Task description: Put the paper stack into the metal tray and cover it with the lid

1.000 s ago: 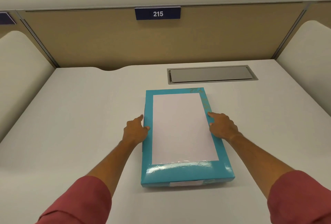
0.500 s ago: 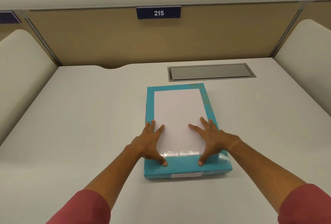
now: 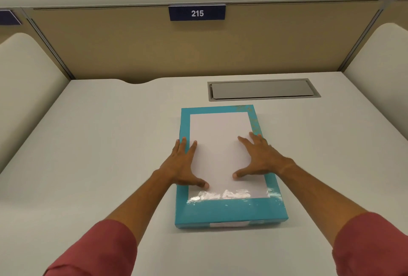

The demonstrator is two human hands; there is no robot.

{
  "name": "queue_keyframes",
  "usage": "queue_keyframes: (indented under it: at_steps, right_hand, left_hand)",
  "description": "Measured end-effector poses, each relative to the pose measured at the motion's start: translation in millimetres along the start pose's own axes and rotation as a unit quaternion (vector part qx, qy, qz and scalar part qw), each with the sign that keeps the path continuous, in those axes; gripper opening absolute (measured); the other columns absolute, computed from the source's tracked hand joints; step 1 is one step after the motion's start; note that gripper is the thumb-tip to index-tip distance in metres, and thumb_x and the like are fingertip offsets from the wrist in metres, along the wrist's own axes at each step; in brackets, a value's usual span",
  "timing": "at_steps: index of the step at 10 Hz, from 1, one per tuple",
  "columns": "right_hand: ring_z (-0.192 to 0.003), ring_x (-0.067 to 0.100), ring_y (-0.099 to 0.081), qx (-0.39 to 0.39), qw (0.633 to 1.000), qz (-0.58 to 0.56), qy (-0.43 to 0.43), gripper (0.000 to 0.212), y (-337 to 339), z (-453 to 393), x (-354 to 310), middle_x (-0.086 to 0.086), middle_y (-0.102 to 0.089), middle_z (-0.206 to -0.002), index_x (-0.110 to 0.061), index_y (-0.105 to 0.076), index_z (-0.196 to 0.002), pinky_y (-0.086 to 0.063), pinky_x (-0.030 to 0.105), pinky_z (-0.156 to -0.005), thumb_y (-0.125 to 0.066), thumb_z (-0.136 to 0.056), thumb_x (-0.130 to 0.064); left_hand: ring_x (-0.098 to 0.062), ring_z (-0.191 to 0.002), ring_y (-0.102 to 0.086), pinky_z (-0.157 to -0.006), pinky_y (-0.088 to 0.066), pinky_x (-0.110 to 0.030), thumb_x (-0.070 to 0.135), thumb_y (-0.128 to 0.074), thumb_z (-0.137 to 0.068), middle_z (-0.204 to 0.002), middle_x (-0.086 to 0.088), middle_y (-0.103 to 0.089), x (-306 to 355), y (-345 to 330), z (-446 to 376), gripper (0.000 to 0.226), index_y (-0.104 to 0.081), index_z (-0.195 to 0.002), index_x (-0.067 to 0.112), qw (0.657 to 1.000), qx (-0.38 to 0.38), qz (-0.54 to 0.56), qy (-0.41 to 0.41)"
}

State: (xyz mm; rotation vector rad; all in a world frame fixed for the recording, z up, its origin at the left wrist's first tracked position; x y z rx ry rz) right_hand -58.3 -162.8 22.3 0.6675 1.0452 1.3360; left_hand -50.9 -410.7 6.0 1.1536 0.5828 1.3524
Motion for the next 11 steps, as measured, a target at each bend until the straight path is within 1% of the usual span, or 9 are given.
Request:
queue_keyframes:
  at_steps: [1, 3, 5, 7, 8, 10, 11]
  right_hand:
    - [-0.149, 0.033, 0.006, 0.018, 1.000, 0.004, -0.010, 0.133, 11.5, -20.3, 4.9, 0.008, 0.009, -0.164, -0.027, 0.002, -0.153, -0.013, 0.056, -0.119, -0.070, -0.054, -0.077]
    - [-0.150, 0.032, 0.004, -0.010, 1.000, -0.001, -0.027, 0.134, 22.9, -54.5, 13.1, 0.007, 0.009, -0.164, -0.023, 0.003, -0.154, -0.017, 0.053, -0.120, -0.075, -0.056, -0.071]
    - [-0.150, 0.030, 0.005, -0.035, 0.999, 0.002, -0.028, 0.135, 22.7, -64.1, 15.8, 0.005, 0.010, -0.164, -0.022, 0.002, -0.154, -0.019, 0.054, -0.119, -0.076, -0.055, -0.071]
    - [-0.150, 0.030, 0.007, -0.031, 0.999, 0.011, -0.030, 0.134, 21.2, -61.3, 14.9, 0.005, 0.012, -0.163, -0.022, 0.003, -0.154, -0.020, 0.055, -0.118, -0.075, -0.056, -0.072]
    - [-0.150, 0.029, 0.008, -0.027, 0.999, 0.008, -0.029, 0.133, 19.5, -58.8, 13.1, 0.005, 0.012, -0.163, -0.022, 0.003, -0.154, -0.019, 0.053, -0.119, -0.074, -0.057, -0.072]
    - [-0.150, 0.028, 0.007, 0.014, 0.999, -0.029, -0.007, 0.125, 14.0, -47.4, 15.9, 0.005, 0.011, -0.164, -0.022, 0.001, -0.154, -0.014, 0.048, -0.120, -0.069, -0.064, -0.072]
    - [-0.150, 0.027, 0.004, 0.120, 0.993, -0.019, 0.008, 0.113, 20.2, -40.4, 9.0, 0.006, 0.008, -0.164, -0.021, -0.001, -0.154, -0.009, 0.046, -0.121, -0.056, -0.072, -0.076]
  left_hand:
    - [-0.027, -0.144, 0.023, -0.118, -0.003, -0.046, 0.075, -0.072, -0.051, -0.158, -0.008, 0.024, -5.4, 10.6, -17.2, 0.141, 0.012, -0.150, 0.021, 1.000, 0.000, 0.025, 0.010]
    - [-0.025, -0.145, 0.020, -0.118, -0.004, -0.044, 0.078, -0.070, -0.048, -0.159, -0.008, 0.022, -11.4, 23.2, -49.1, 0.145, 0.012, -0.150, 0.018, 1.000, -0.018, -0.008, 0.005]
    - [-0.025, -0.145, 0.019, -0.118, -0.006, -0.045, 0.083, -0.068, -0.042, -0.158, -0.006, 0.025, -15.4, 20.2, -59.1, 0.150, 0.014, -0.149, 0.019, 1.000, -0.029, -0.008, 0.004]
    - [-0.024, -0.145, 0.022, -0.118, -0.005, -0.045, 0.081, -0.069, -0.044, -0.157, -0.004, 0.027, -15.8, 15.6, -58.7, 0.149, 0.017, -0.149, 0.020, 0.999, -0.034, -0.001, 0.007]
    - [-0.024, -0.145, 0.022, -0.118, -0.005, -0.044, 0.082, -0.068, -0.044, -0.157, -0.004, 0.027, -13.8, 16.6, -56.8, 0.149, 0.016, -0.149, 0.019, 0.999, -0.032, -0.008, 0.011]
    - [-0.024, -0.144, 0.023, -0.118, -0.003, -0.043, 0.084, -0.064, -0.047, -0.158, -0.005, 0.024, -6.9, 23.3, -48.7, 0.143, 0.011, -0.150, 0.019, 0.999, 0.009, -0.045, -0.005]
    - [-0.024, -0.145, 0.020, -0.117, 0.000, -0.040, 0.083, -0.053, -0.062, -0.159, -0.005, 0.021, 3.2, 33.5, -46.2, 0.125, 0.010, -0.150, 0.021, 0.992, 0.103, -0.074, -0.021]
Point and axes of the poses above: each hand's wrist, its own z-axis away from the middle knuckle, its own y-axis out of the back of the hand, x = y × z, the point moved 4 cm from there along -z, towards the middle knuckle
